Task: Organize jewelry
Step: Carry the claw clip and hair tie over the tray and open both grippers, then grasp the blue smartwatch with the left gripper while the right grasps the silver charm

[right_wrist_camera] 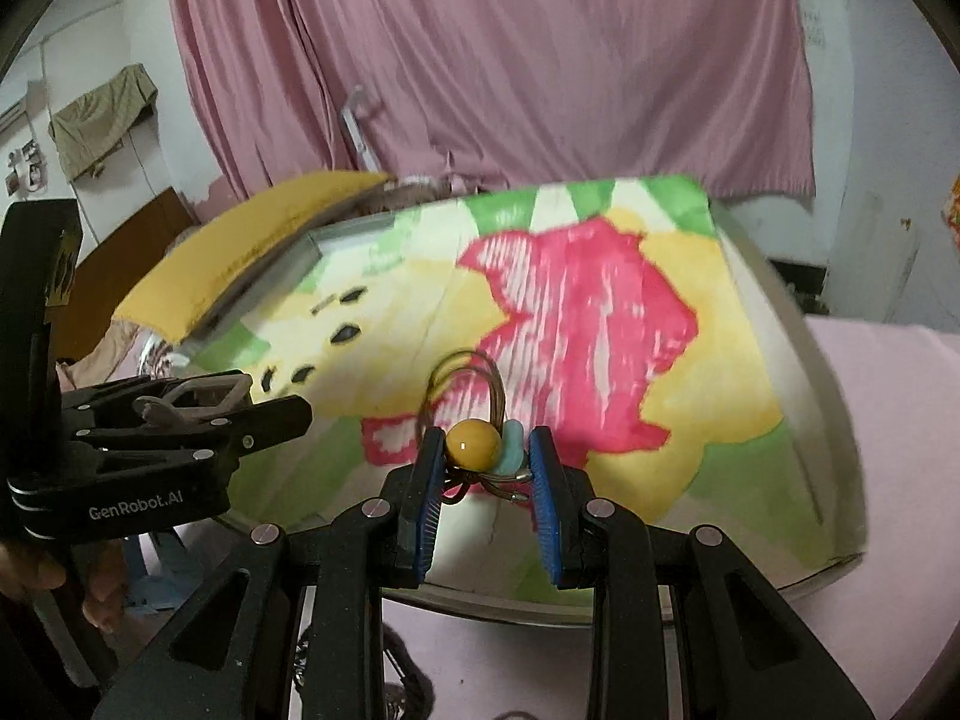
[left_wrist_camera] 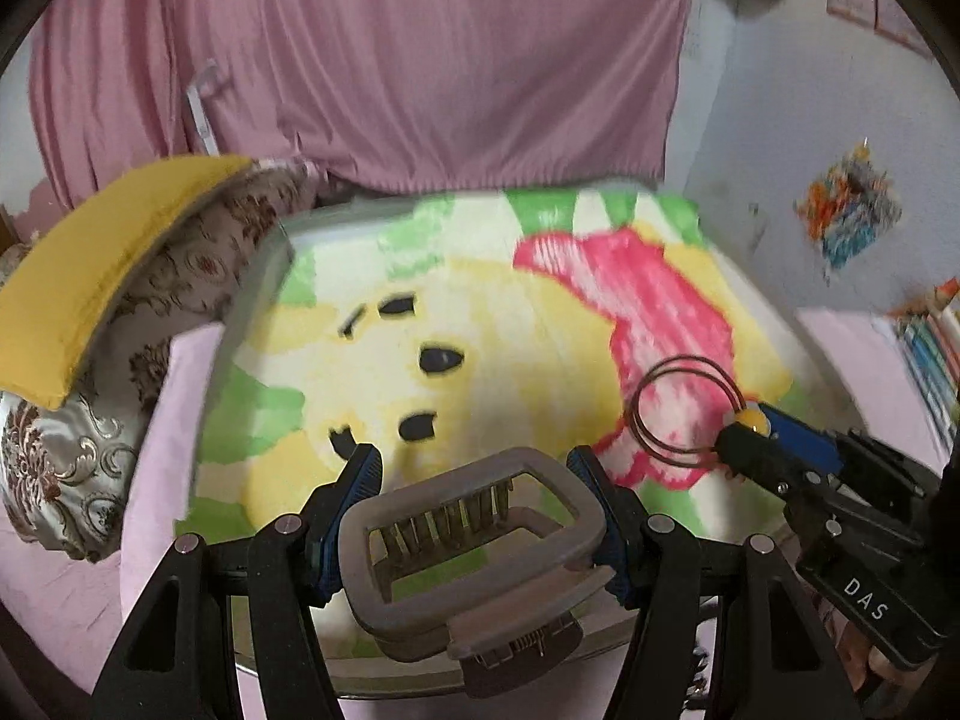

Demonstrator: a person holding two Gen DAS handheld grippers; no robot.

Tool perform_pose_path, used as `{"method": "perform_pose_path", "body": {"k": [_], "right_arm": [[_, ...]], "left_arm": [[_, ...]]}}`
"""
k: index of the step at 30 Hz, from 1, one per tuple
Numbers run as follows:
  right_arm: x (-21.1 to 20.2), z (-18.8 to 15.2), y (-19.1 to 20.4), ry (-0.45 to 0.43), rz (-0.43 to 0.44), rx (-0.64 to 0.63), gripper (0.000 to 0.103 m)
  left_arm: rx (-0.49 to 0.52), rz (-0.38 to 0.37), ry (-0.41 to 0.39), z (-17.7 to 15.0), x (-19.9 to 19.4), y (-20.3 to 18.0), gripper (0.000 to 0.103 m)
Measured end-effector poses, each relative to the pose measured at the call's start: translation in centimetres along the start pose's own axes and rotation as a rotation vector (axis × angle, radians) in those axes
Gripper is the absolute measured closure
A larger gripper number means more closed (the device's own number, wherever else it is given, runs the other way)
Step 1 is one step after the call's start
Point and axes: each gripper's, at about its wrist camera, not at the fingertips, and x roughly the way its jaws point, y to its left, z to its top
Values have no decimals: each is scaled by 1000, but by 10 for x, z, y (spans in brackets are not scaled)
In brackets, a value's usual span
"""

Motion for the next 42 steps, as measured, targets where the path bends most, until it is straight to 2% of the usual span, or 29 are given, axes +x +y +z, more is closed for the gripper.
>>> {"method": "perform_pose_path", "body": {"k": [5,8,9,10,11,15,17,22,23,25,26,31,35,39,42], "right_arm": [[-4,0,0,12,7,3,76],[-11,0,0,-8,6,5,65],[-14,-1,0,-16,4,5,59],[-18,-1,-1,-31,0,5,59],[-23,-3,-1,-52,-3,5,59],[-43,-8,-5,-127,-4,21,57],[-57,-13,-5,-181,-16,23,49],[-86,-24,-1,-294,-44,2,32],[-90,-26,1,-309,-48,-2,29],[-99,-31,3,-336,-53,-8,15],[-103,-34,5,-352,-61,-14,13],[-121,-50,14,-416,-84,-45,3],[-137,-64,21,-452,-92,-69,3],[-146,-74,26,-446,-102,-96,3],[-147,-82,29,-425,-105,-116,3]], "left_arm": [[1,-11,89,-1,13,0,41],[-12,-41,100,-3,13,3,41],[-16,-44,87,-4,10,4,36],[-26,-54,66,-5,6,6,29],[-36,-66,45,-4,3,8,26],[-72,-91,-54,-10,-17,15,24],[-88,-91,-128,-16,-32,17,23],[-91,-57,-310,-40,-69,18,8],[-89,-52,-340,-44,-76,18,6],[-82,-54,-381,-51,-86,19,2],[-78,-62,-398,-56,-91,20,2],[-75,-63,-451,-76,-109,23,1],[-56,-29,-481,-94,-120,22,1],[-24,-11,-491,-109,-128,21,1],[10,-18,-462,-118,-129,21,1]]}}
